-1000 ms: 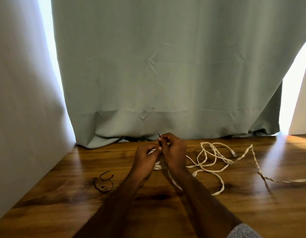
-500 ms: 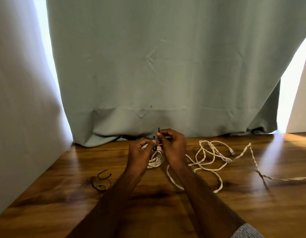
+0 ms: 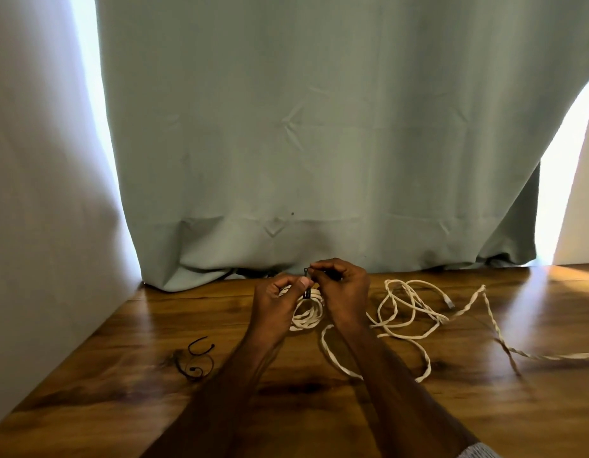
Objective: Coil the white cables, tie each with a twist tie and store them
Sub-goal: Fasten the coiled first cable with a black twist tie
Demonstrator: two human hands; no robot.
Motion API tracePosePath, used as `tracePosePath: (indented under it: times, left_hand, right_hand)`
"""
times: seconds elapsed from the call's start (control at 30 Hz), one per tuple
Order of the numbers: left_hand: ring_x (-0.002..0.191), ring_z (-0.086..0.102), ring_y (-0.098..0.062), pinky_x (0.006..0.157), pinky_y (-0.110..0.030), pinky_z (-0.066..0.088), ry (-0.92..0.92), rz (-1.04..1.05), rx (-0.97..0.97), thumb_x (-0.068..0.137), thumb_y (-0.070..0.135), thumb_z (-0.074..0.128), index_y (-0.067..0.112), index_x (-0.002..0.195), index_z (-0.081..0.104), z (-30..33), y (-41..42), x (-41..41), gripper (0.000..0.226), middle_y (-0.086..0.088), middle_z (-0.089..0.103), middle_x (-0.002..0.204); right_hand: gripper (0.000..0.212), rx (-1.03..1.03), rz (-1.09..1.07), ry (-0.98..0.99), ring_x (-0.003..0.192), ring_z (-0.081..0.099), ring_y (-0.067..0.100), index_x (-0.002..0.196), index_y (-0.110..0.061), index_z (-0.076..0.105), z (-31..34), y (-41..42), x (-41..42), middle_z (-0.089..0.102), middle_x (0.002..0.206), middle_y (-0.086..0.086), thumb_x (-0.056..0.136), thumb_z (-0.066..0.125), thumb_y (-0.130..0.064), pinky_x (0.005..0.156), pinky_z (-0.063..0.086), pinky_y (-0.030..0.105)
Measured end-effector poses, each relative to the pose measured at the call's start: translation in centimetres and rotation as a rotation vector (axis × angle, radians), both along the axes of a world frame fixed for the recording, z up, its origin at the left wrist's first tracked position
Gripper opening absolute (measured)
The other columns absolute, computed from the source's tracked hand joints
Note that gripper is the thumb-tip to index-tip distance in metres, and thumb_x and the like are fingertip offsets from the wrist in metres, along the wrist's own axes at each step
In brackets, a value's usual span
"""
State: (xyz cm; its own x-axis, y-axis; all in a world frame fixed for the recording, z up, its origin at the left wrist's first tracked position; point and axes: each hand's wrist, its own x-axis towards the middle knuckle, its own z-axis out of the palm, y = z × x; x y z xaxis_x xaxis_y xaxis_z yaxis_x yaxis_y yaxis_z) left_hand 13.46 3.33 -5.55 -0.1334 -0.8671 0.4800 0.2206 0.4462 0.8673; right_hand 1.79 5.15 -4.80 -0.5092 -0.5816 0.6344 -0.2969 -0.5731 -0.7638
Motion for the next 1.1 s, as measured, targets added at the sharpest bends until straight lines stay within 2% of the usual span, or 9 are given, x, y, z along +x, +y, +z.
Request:
tracePosePath:
  times: [0.1, 0.2, 0.5, 0.77, 0.9, 0.97, 1.1]
  left_hand:
    - [0.081, 0.072, -0.028, 0.076, -0.043, 0.057, 0.012, -0.019, -0.006, 0.09, 0.007, 0.068, 0.01, 0.08, 0.078, 0.3, 0.3, -0.1, 0.015, -0.008, 0.075, 0.08]
    - [0.078, 0.072, -0.024, 0.072, -0.038, 0.057, 0.008, -0.024, -0.021, 0.091, 0.005, 0.066, 0.013, 0.078, 0.078, 0.6, 0.4, -0.1, 0.019, -0.006, 0.075, 0.078]
    - [0.077, 0.071, -0.019, 0.072, -0.032, 0.056, -0.003, -0.043, -0.022, 0.092, 0.005, 0.064, 0.01, 0.078, 0.076, 0.9, 0.5, 0.1, 0.019, -0.002, 0.074, 0.075]
    - [0.069, 0.069, -0.014, 0.057, -0.021, 0.049, 0.01, -0.029, 0.046, 0.092, 0.008, 0.064, 0.013, 0.075, 0.076, 0.8, 0.3, 0.2, 0.021, -0.002, 0.073, 0.07]
    - [0.064, 0.067, -0.007, 0.054, -0.017, 0.047, 0.028, 0.0, 0.071, 0.092, 0.005, 0.064, 0.003, 0.081, 0.075, 0.7, 0.1, 0.2, 0.016, -0.002, 0.072, 0.069]
    - [0.064, 0.067, -0.009, 0.057, -0.019, 0.049, 0.047, 0.015, 0.08, 0.091, 0.004, 0.064, -0.002, 0.083, 0.074, 0.6, -0.1, 0.2, 0.014, -0.006, 0.072, 0.071]
    - [0.065, 0.066, -0.011, 0.059, -0.023, 0.048, 0.056, 0.038, 0.091, 0.09, 0.005, 0.066, 0.004, 0.077, 0.075, 0.3, -0.4, 0.2, 0.016, -0.008, 0.072, 0.07]
  right_hand:
    - [0.018, -0.008, 0.006, -0.013, 0.073, 0.072, 0.009, 0.084, -0.01, 0.079, 0.1, 0.1, 0.0, 0.076, 0.076, -0.005, 0.082, 0.073, 0.007, 0.068, 0.055, 0.016]
    - [0.018, -0.025, 0.014, -0.024, 0.071, 0.072, 0.007, 0.084, -0.009, 0.079, 0.3, 0.3, 0.2, 0.075, 0.075, -0.007, 0.083, 0.072, 0.008, 0.066, 0.054, 0.014]
    - [0.023, -0.058, 0.035, -0.018, 0.072, 0.073, 0.01, 0.083, -0.014, 0.079, 0.3, 0.2, 0.5, 0.076, 0.074, -0.007, 0.082, 0.073, 0.008, 0.066, 0.055, 0.017]
    - [0.025, -0.089, 0.073, 0.002, 0.073, 0.074, 0.01, 0.083, -0.015, 0.079, 0.2, 0.2, 0.8, 0.077, 0.075, -0.007, 0.081, 0.073, 0.01, 0.067, 0.056, 0.017]
    - [0.026, -0.091, 0.098, 0.018, 0.076, 0.075, 0.012, 0.086, -0.017, 0.079, 0.2, 0.1, 0.9, 0.078, 0.078, -0.006, 0.082, 0.074, 0.009, 0.07, 0.057, 0.019]
    - [0.023, -0.083, 0.109, 0.016, 0.077, 0.075, 0.013, 0.088, -0.013, 0.08, 0.1, 0.0, 0.8, 0.078, 0.08, -0.004, 0.082, 0.074, 0.008, 0.072, 0.058, 0.021]
    - [0.019, -0.056, 0.136, 0.051, 0.083, 0.075, 0.013, 0.095, -0.008, 0.08, -0.1, -0.3, 0.7, 0.079, 0.086, -0.001, 0.085, 0.072, 0.007, 0.075, 0.058, 0.022]
